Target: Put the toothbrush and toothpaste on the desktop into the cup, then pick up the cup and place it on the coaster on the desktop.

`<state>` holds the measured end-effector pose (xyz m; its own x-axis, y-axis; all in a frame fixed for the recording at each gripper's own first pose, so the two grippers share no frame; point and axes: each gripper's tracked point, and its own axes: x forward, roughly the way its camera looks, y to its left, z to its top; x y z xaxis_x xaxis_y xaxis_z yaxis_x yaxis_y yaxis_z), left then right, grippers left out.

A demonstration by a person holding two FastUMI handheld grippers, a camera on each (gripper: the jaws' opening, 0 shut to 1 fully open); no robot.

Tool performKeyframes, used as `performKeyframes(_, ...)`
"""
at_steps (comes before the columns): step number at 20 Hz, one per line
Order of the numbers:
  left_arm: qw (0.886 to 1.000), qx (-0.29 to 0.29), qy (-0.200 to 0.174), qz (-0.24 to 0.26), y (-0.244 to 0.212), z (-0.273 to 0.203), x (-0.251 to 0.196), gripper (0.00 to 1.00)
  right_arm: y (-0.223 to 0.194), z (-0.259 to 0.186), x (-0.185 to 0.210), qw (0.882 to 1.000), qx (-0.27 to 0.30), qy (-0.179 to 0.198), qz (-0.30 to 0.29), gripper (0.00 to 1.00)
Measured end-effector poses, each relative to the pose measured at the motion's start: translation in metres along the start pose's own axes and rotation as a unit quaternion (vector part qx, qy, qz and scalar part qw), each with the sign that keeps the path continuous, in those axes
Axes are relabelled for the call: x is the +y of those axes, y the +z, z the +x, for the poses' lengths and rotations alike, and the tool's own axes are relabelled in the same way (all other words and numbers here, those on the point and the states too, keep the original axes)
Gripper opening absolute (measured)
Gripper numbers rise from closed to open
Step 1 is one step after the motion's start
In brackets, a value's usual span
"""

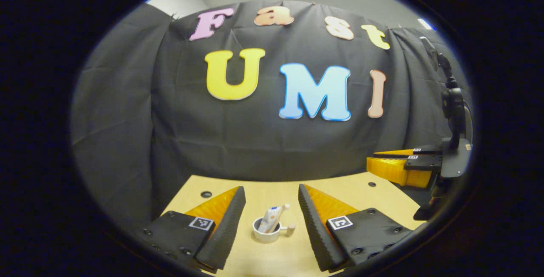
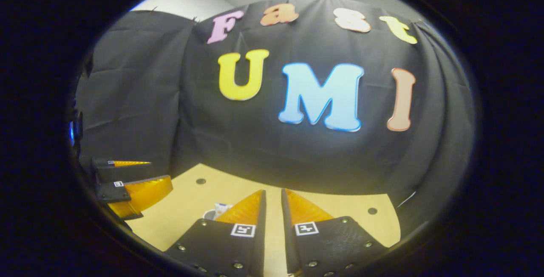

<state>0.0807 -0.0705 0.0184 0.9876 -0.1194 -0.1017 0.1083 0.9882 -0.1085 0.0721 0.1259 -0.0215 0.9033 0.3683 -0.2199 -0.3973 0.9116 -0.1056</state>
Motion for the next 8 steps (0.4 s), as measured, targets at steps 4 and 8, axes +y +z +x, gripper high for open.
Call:
performKeyframes(4,0.996,-0.075,0.005,0.055,0.044,-0.023,-0.028,0.97,0.021,-0.04,-0.003,0.999,-0.044,-0.019,0.025,0.45)
performKeyframes(8,0.992,-0.114,-0.005,0.055,0.049,-0.051,-0.046,0.97,0.024,-0.062,0.007,0.996,-0.072,-0.018,0.056,0.93)
